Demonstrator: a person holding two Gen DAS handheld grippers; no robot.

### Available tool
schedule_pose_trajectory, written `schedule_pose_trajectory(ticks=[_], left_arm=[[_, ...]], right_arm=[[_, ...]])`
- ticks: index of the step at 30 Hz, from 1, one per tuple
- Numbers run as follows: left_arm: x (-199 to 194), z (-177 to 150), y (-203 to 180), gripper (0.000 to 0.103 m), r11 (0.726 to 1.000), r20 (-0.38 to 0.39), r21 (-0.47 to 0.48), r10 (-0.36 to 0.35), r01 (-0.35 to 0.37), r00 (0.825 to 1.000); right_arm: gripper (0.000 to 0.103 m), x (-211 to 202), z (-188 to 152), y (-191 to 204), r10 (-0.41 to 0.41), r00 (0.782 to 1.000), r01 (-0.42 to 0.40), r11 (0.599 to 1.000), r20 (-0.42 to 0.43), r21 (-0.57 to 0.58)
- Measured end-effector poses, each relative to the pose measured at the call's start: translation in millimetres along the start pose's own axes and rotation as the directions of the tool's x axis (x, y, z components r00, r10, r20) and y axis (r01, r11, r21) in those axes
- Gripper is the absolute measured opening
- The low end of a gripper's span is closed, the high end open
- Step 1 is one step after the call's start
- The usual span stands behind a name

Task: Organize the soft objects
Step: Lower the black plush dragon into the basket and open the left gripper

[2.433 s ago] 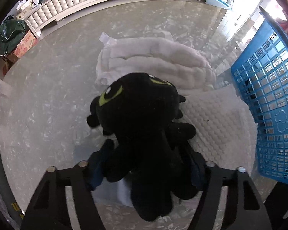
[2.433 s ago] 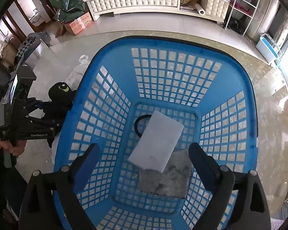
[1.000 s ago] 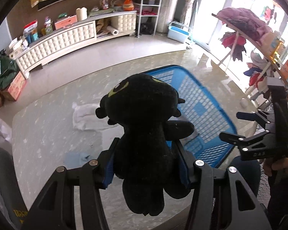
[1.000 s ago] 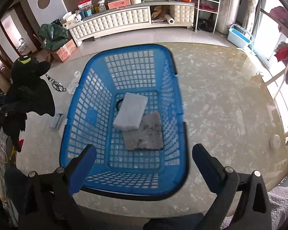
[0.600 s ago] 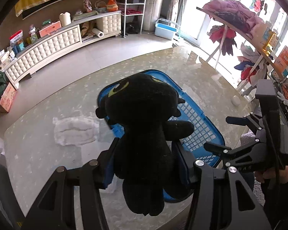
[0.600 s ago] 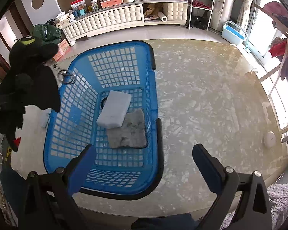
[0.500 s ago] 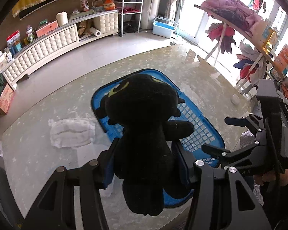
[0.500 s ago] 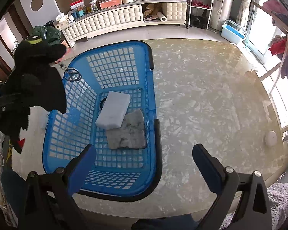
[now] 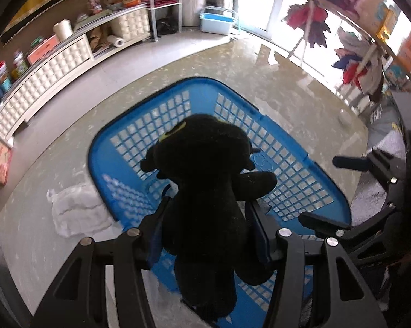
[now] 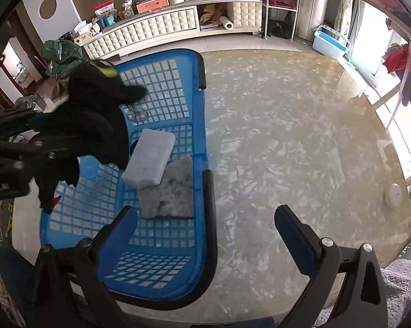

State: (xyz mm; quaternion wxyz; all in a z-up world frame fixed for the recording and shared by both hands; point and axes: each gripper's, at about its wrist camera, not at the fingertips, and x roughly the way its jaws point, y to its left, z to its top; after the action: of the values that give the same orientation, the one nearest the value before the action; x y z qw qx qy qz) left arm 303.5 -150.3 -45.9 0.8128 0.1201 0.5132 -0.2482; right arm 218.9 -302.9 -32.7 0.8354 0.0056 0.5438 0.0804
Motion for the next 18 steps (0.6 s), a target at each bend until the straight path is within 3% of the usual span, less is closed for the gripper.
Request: schedule_pose_trajectory(ticks=[18], left_arm=[[52, 18, -2, 0.052, 0.983, -0.077, 0.18, 0.063, -0.048, 0.995]], right_arm=[[0.101, 12, -4, -2, -0.01, 1.0, 0.01, 1.0, 0.009, 0.012]])
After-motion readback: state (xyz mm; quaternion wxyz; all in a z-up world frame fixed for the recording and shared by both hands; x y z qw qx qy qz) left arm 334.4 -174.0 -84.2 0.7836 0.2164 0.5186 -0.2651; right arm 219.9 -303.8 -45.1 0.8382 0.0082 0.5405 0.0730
